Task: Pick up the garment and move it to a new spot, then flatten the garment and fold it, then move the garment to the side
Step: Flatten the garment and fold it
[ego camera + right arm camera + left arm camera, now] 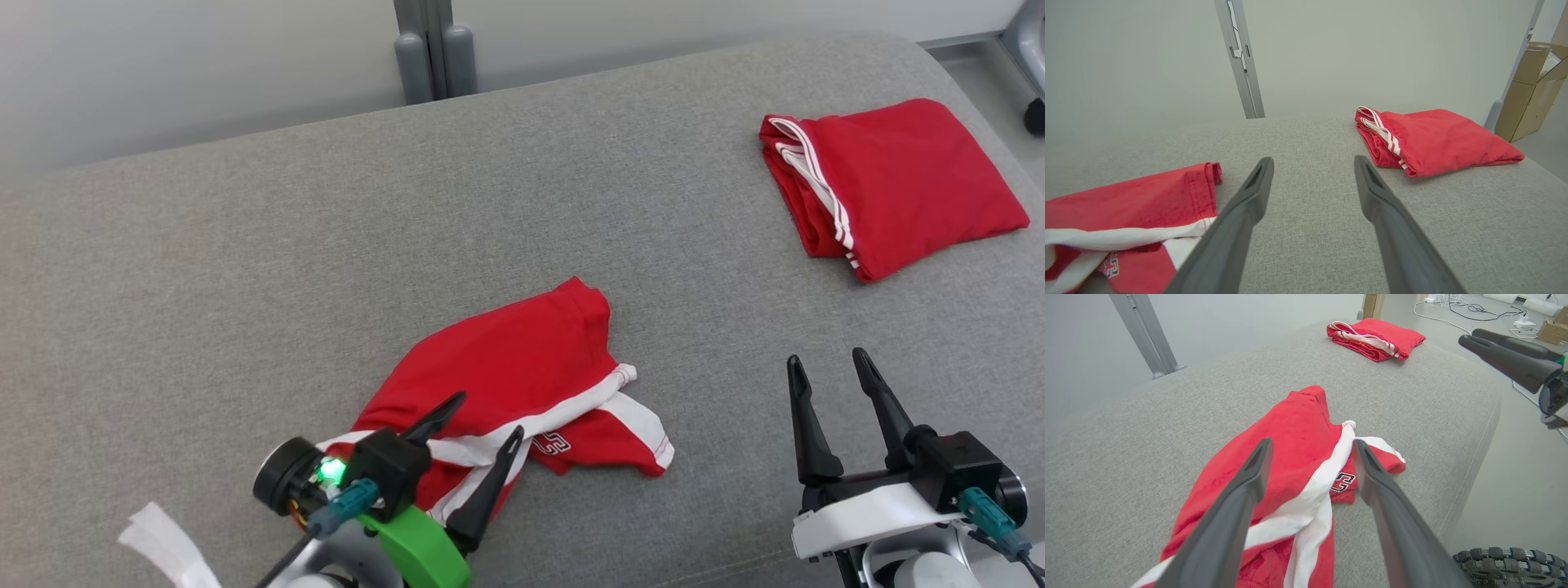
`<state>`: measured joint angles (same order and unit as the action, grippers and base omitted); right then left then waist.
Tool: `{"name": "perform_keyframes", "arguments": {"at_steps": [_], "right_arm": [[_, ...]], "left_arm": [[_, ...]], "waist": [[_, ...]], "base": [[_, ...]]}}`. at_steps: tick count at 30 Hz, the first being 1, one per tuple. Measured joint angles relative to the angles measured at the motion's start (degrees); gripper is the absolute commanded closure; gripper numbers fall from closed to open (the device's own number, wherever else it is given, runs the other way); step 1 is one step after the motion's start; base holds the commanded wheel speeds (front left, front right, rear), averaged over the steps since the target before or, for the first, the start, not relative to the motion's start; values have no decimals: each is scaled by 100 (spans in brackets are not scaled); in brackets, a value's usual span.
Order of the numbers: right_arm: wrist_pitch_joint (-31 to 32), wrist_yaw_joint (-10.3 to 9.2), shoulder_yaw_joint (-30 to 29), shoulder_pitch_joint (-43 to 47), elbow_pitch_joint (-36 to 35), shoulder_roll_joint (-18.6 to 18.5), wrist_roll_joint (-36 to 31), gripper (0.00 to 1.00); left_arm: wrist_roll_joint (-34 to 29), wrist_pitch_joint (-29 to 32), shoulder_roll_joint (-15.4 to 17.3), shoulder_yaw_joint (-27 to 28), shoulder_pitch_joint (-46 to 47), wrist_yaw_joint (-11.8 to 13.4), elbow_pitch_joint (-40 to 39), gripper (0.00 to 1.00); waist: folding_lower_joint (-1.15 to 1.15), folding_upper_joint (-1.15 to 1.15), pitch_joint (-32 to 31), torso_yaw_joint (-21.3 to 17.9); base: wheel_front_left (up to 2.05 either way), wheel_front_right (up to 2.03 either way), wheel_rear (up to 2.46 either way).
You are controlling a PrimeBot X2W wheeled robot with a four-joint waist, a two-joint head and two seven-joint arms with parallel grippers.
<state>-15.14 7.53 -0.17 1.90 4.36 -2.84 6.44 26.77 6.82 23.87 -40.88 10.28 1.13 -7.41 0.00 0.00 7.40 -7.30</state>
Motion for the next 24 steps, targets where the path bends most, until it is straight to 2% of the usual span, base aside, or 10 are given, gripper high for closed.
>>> {"name": "perform_keyframes", "arguments": {"at_steps": [3, 9, 18, 19, 21, 24], "right_arm": [[0, 0, 5, -38, 9, 0, 18, 0], [0, 0, 8, -80, 23, -1, 56, 0], [0, 0, -21, -79, 29, -2, 107, 0], [0, 0, -26, -79, 29, -2, 107, 0], [0, 0, -25, -80, 27, -1, 123, 0], [0, 0, -15, -107, 21, -1, 143, 0]], "left_arm": [[-343, 18, -138, -211, 276, -3, 281, 0], [-901, 43, -188, -494, 595, 44, 1026, 0], [-1126, 74, -124, -636, 703, 98, 1567, 0], [-1137, 74, -107, -635, 727, 99, 1629, 15], [-1133, 34, -108, -594, 783, 101, 1696, 100], [-982, -86, -194, -472, 933, 104, 1720, 100]], "waist": [[0, 0, 54, -114], [0, 0, 129, -351], [0, 0, 227, -553], [0, 0, 238, -553], [0, 0, 254, -548], [0, 0, 286, -532]], "base": [[0, 0, 0], [0, 0, 0], [0, 0, 0], [0, 0, 0], [0, 0, 0], [0, 0, 0]]}}
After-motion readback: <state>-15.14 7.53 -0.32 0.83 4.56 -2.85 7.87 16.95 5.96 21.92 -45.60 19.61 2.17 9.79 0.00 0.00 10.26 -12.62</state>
